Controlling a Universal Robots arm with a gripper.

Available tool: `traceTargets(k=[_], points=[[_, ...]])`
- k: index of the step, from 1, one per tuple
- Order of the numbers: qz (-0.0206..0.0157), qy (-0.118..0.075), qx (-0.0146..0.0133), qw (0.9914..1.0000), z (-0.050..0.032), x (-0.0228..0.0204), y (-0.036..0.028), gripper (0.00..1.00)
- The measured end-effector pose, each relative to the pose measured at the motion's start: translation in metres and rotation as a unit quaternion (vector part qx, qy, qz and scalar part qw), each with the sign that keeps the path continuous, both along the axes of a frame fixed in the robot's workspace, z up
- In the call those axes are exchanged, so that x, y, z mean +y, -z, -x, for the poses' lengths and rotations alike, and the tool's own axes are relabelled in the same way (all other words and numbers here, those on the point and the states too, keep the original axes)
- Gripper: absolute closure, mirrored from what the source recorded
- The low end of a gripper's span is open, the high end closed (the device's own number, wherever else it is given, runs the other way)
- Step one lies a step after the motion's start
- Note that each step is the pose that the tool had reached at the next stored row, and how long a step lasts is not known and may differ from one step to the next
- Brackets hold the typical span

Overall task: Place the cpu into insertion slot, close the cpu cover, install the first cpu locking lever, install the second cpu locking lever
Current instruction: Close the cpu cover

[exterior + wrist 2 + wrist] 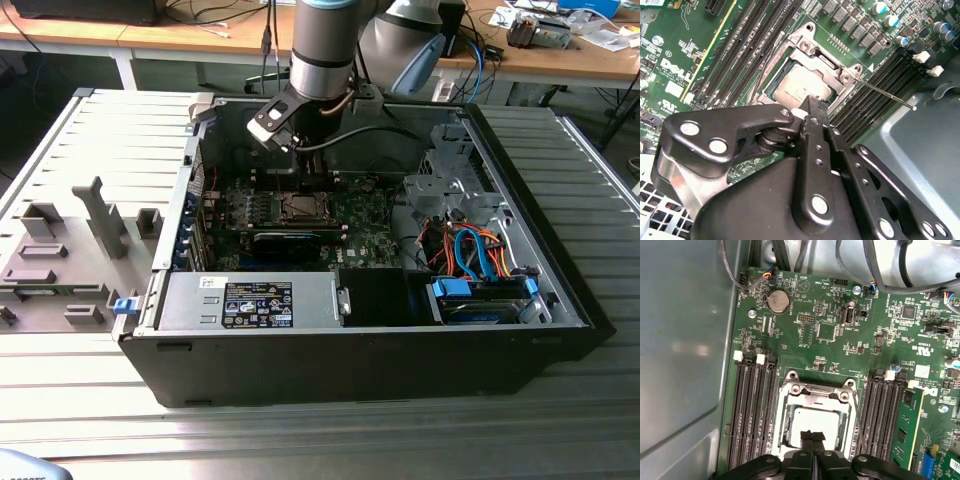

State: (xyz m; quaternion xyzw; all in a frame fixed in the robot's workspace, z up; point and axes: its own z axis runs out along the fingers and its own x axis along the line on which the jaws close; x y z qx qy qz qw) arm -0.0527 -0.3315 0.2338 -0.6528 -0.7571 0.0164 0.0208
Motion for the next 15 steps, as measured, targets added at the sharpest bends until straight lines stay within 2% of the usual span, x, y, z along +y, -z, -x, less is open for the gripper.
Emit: traceTargets(k=[15], points=[[0.0001, 0.0, 0.0001, 1.0, 0.0, -0.0001, -0.0054, 0.89]])
